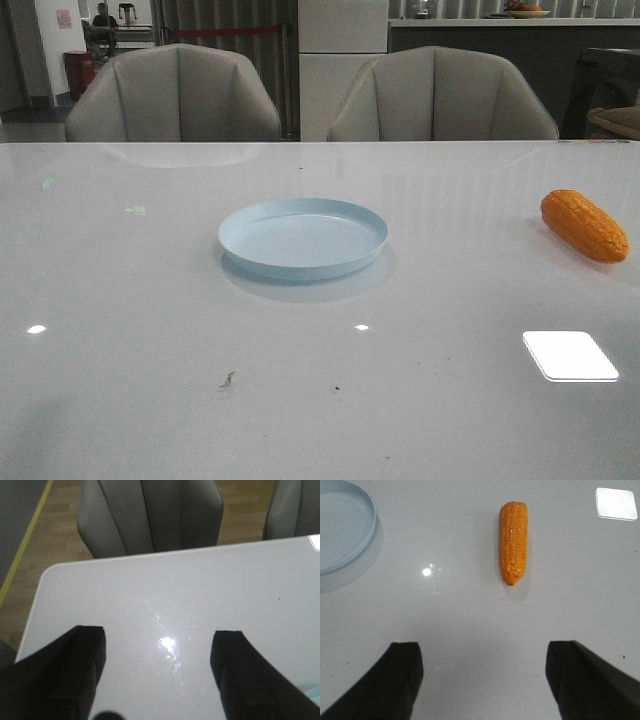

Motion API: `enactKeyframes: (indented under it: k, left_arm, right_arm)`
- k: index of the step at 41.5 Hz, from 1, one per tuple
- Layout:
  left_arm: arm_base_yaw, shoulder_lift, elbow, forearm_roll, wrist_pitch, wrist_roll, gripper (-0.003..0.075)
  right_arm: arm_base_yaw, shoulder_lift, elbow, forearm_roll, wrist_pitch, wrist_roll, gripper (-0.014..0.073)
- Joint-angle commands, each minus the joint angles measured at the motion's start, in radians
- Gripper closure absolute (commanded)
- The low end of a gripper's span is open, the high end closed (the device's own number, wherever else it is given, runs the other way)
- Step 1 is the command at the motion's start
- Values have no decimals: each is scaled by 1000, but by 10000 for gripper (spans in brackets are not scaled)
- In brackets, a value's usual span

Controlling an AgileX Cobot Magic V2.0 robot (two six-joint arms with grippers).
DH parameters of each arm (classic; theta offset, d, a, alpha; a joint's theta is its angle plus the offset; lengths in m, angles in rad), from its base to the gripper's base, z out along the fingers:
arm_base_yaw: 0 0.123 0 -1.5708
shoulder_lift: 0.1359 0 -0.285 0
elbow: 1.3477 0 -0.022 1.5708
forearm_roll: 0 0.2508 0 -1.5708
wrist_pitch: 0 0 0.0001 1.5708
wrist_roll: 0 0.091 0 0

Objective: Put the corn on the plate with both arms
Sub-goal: 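Release the plate and withdraw the left gripper, then lower the right gripper over the orange corn cob and grasp it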

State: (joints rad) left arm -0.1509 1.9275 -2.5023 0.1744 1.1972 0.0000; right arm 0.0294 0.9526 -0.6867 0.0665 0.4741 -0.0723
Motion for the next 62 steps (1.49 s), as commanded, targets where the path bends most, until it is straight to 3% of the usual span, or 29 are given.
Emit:
enactKeyframes:
  k: [1,7,11,16,24,34,42,50,62]
  left_arm:
    - [16,-112,-29,12,-52,0,232]
    - [45,-188,25,12,-24,27,234]
    - [50,-253,148,14,-73,77,234]
    - [50,-377,407,14,-228,86,234]
    - [62,-663,977,14,-608,0,234]
    - [87,-908,1473,14,-759,-35,234]
    - [87,-1078,1769,-21,-893,-60,234]
    - [87,-1193,1901,-29,-931,-60,234]
    - [87,-1217,1922,-30,-943,-60,234]
  right_arm:
    - [-1,-9,-33,0,-67,-5,-19]
    - [-1,-9,-33,0,-67,-5,-19]
    - [-1,-9,-33,0,-67,-5,-19]
    - [-1,-9,-33,0,-67,-5,-19]
    - [-1,-9,-33,0,-67,-5,-19]
    - [-1,-8,-33,0,-56,-5,-19]
    - [-1,74,-117,-4,6,-5,-19]
    - [-3,277,-333,-31,90,1,-19]
    - [-3,647,-737,-52,238,49,-19]
